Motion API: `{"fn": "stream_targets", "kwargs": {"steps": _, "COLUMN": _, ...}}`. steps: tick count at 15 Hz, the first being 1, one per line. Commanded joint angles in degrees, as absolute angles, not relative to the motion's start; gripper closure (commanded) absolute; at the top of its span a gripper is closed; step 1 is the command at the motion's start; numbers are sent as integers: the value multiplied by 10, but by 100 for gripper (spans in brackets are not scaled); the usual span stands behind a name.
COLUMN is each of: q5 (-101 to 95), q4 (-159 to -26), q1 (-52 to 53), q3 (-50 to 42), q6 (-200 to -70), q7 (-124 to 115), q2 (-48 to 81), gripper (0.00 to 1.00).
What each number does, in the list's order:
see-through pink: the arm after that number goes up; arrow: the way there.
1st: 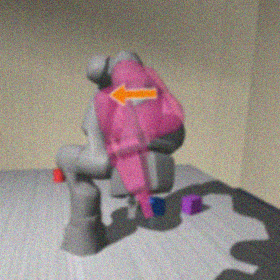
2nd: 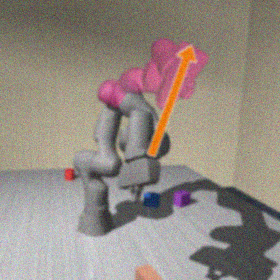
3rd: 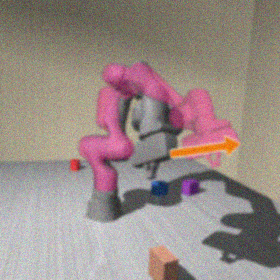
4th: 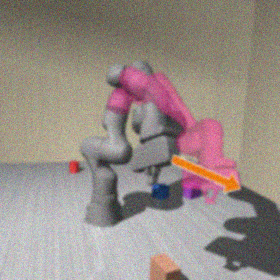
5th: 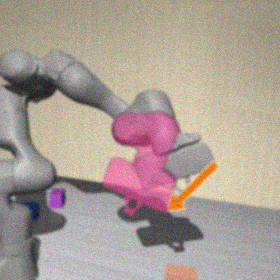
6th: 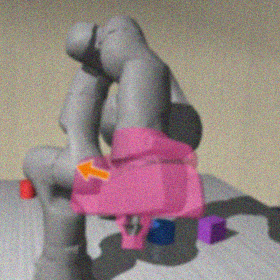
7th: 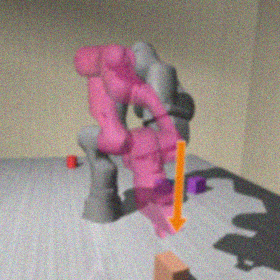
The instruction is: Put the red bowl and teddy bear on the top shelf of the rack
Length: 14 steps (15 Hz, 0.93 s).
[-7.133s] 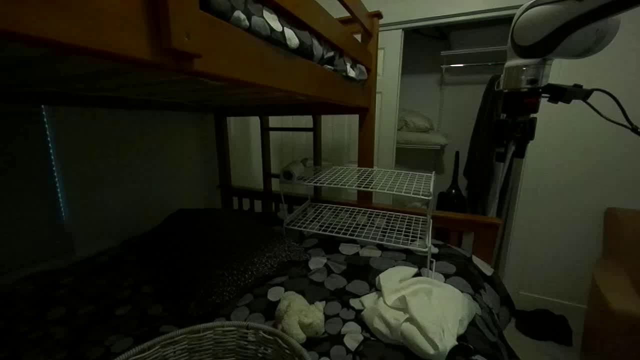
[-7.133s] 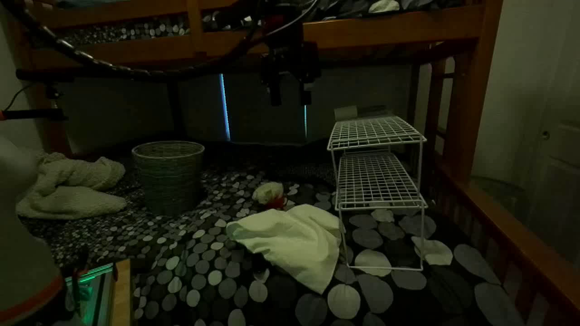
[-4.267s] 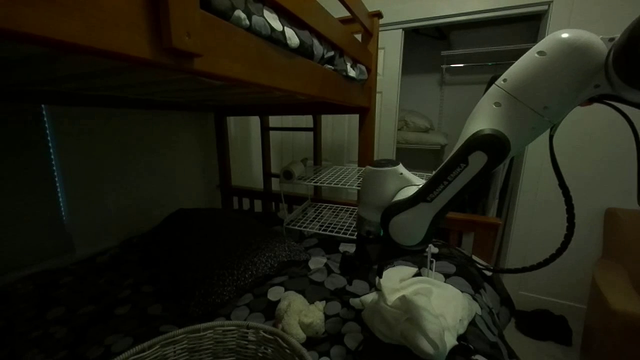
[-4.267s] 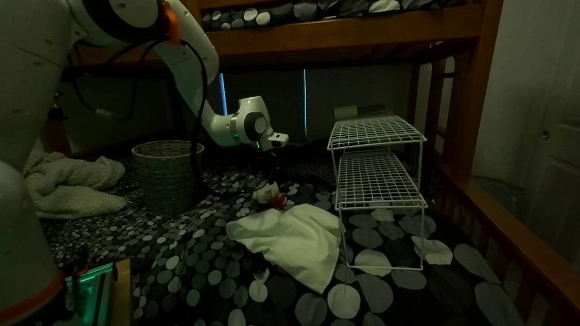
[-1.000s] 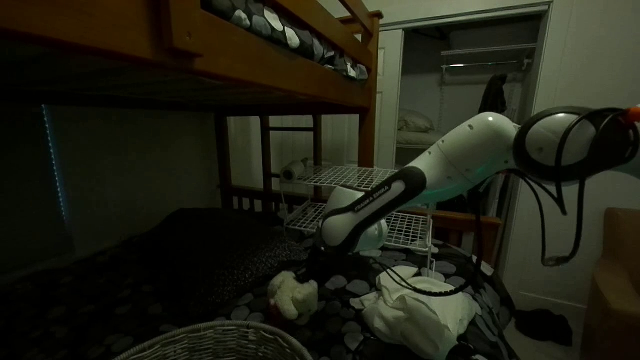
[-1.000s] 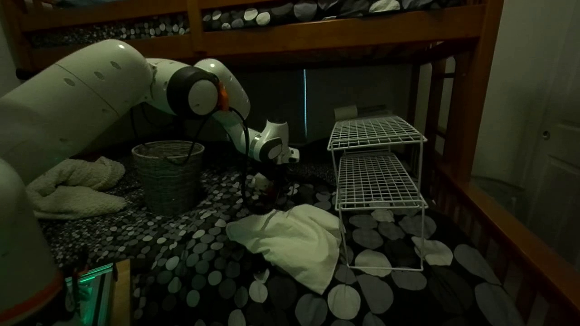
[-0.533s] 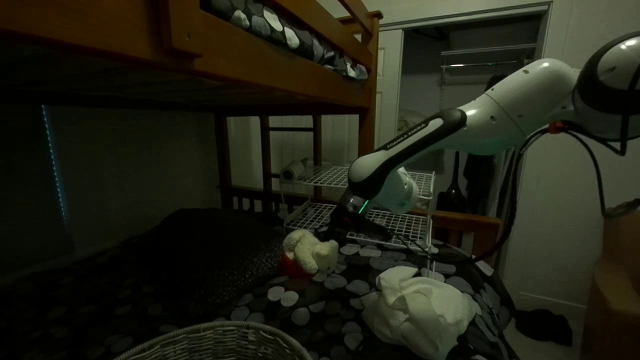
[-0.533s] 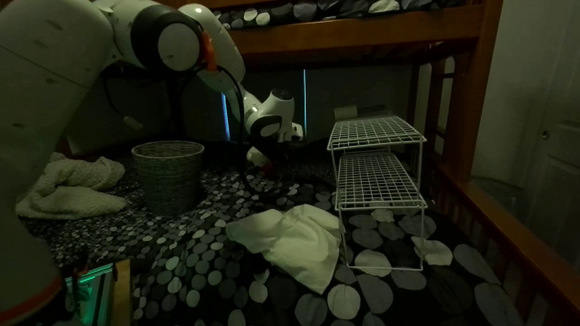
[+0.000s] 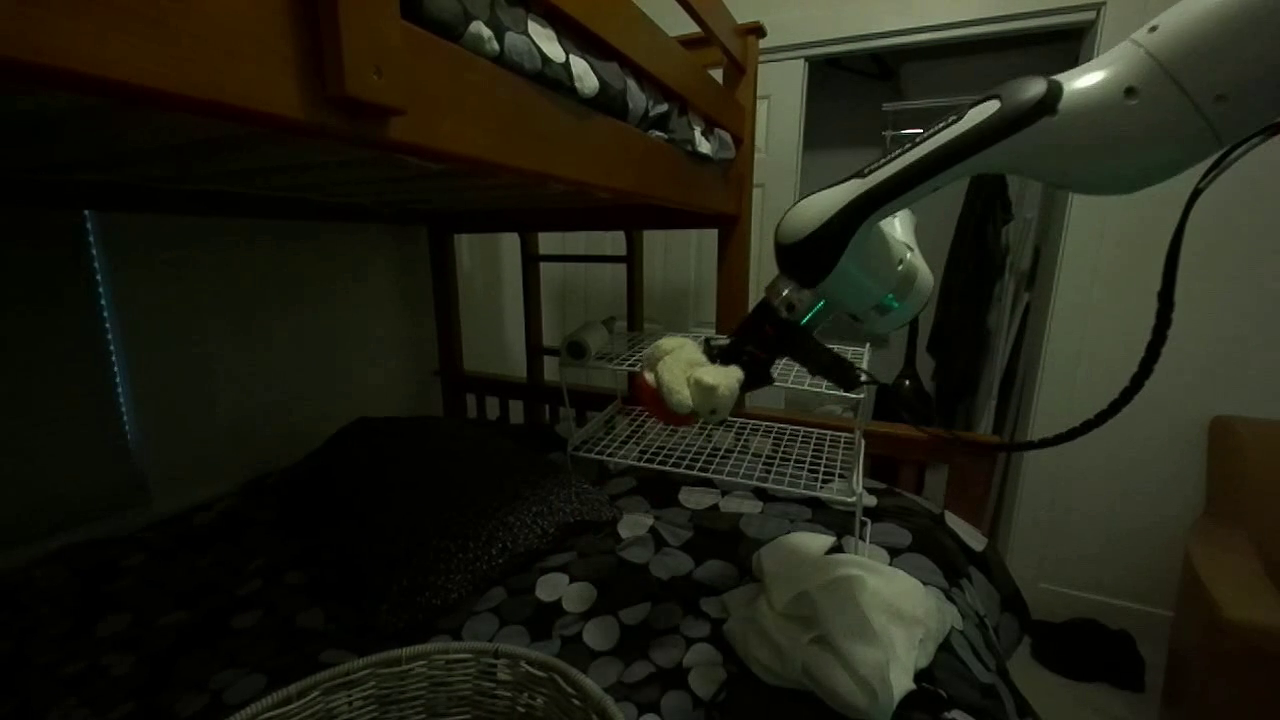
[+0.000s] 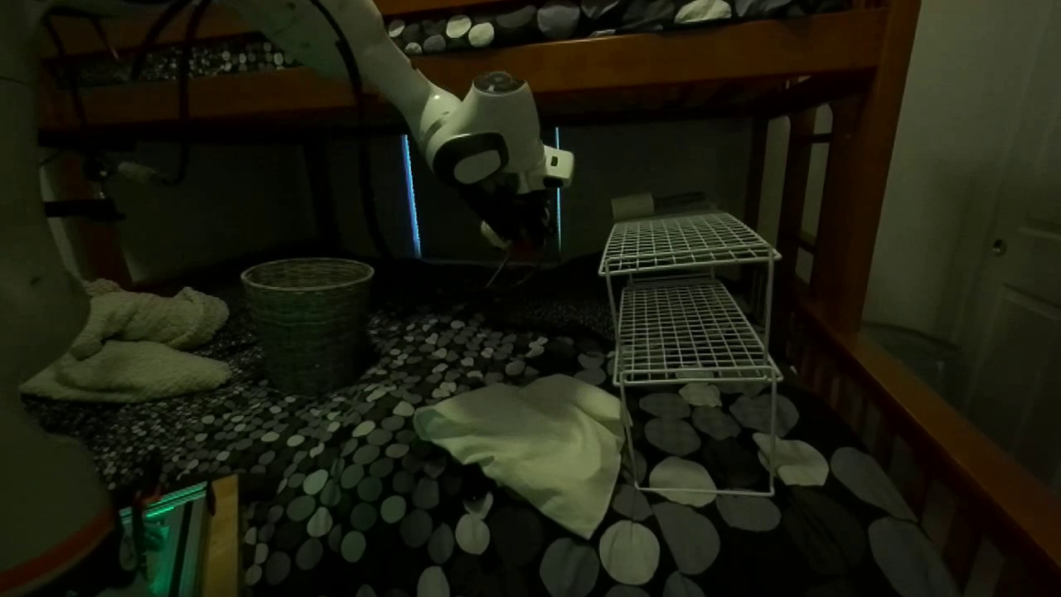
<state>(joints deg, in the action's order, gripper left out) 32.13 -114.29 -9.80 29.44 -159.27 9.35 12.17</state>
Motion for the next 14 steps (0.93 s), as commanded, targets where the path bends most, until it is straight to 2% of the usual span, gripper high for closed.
{"fn": "stream_targets", "kwargs": {"steps": 1, "q5": 374, "q4": -1189, "q1": -141, "q3": 274, "q6": -1570, "q7": 43, "q2": 8, "gripper": 99}}
{"fn": "stream_targets", "kwargs": {"steps": 2, "q5": 347, "q4": -1152, "q1": -122, "q3": 285, "q6": -1591, "q7": 71, "q2": 73, "gripper": 99}}
{"fn": "stream_targets", "kwargs": {"steps": 3, "q5": 349, "q4": -1154, "q1": -130, "q3": 281, "q6": -1585, "q7": 69, "q2": 55, "gripper": 96}}
{"fn": "stream_targets", "kwargs": {"steps": 6, "q5": 399, "q4": -1125, "q1": -130, "q3": 296, "q6": -1564, "q7": 95, "q2": 91, "gripper": 99}}
{"fn": "stream_targets", "kwargs": {"steps": 10, "q5": 471, "q4": -1091, "q1": -182, "q3": 265, "q6": -1506, "q7": 57, "q2": 57, "gripper": 99}}
{"fn": "stream_targets", "kwargs": {"steps": 11, "q5": 482, "q4": -1080, "q1": -124, "q3": 179, "q6": -1481, "q7": 37, "q2": 47, "gripper": 99}}
{"fn": "stream_targets", "kwargs": {"steps": 14, "q5": 425, "q4": -1025, "q1": -119, "q3": 80, "q6": -1437, "q7": -51, "q2": 55, "gripper": 99}}
